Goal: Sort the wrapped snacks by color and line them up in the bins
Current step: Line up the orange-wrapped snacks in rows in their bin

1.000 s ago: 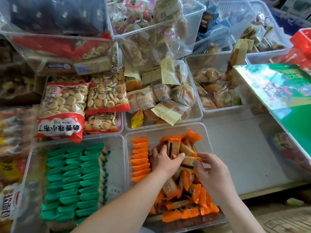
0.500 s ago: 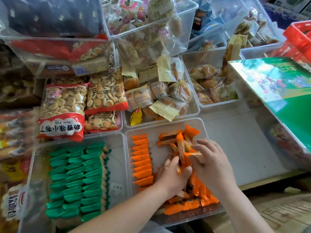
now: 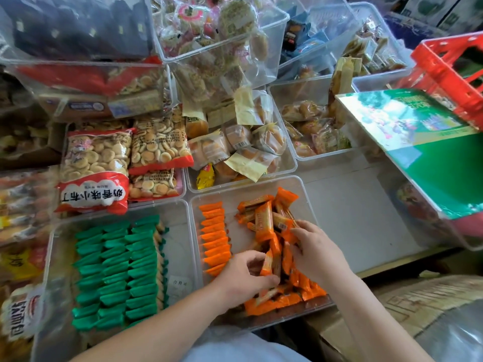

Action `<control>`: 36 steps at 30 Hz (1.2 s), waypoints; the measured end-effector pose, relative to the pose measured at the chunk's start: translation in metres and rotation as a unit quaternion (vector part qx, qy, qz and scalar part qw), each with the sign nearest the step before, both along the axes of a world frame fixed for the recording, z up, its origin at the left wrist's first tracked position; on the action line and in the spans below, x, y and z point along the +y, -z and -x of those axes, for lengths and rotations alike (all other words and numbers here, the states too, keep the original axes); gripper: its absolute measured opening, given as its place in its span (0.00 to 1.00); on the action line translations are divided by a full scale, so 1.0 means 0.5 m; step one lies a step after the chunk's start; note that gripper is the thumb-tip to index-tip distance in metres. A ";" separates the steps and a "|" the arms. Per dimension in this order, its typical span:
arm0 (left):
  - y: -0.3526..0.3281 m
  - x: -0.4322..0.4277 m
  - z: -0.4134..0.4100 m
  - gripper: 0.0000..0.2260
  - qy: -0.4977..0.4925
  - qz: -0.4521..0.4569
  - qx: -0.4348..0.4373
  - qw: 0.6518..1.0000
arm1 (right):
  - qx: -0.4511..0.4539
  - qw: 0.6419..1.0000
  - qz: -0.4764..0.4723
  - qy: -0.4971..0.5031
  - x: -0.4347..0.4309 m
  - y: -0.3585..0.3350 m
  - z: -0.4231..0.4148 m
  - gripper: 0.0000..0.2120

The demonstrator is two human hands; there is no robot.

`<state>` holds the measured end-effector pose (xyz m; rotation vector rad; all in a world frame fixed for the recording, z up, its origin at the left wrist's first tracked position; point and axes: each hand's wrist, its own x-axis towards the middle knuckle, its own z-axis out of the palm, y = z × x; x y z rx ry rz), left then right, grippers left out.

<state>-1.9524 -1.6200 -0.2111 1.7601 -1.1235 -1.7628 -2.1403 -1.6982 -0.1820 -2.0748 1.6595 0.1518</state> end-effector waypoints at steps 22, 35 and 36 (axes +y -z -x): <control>-0.134 0.090 -0.088 0.14 -0.243 -0.005 0.238 0.940 | -0.449 0.770 -0.190 0.411 0.107 -0.115 -0.008 0.12; -0.151 0.146 -0.090 0.08 -0.225 0.117 0.138 0.957 | -0.396 0.866 -0.033 0.304 0.202 -0.171 -0.083 0.10; -0.151 0.149 -0.090 0.08 -0.226 0.120 0.142 0.956 | -0.394 0.872 -0.028 0.289 0.211 -0.171 -0.094 0.11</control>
